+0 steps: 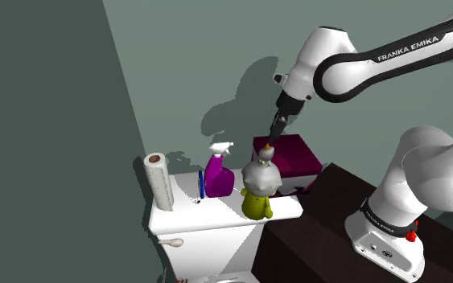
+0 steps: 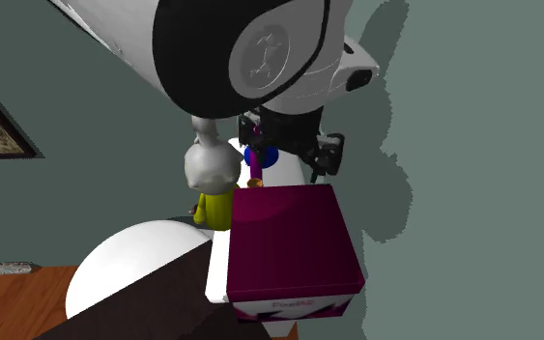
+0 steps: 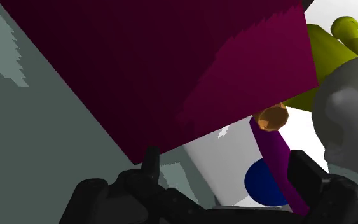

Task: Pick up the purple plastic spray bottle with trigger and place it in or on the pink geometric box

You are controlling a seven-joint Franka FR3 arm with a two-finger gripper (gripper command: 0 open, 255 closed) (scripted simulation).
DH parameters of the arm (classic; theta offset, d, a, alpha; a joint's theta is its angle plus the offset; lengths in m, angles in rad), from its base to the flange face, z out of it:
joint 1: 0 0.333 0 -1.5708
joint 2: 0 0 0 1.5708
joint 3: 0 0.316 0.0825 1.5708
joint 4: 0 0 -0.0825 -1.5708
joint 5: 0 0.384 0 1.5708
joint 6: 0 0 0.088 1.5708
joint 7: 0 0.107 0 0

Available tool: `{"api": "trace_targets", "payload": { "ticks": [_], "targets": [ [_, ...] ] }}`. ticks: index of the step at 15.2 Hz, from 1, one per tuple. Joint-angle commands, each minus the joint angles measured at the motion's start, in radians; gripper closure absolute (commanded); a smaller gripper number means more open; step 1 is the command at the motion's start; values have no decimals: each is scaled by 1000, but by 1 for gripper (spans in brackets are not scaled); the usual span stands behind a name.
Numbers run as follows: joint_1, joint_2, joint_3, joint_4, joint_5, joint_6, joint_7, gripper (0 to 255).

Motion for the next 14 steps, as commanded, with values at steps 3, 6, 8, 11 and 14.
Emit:
{"api": "trace_targets", "payload": {
  "ticks": [3,6,8,11,14],
  "targets": [
    [127,105,-36,-26,83,214,-138,0],
    [259,199,-88,-22,180,362,-269,0],
    [377,262,-145,-11,273,454,-383,0],
    [632,354,-297,28,492,574,-625,0],
    [807,408,-417,66,669,618,-797,0]
  ]
}}
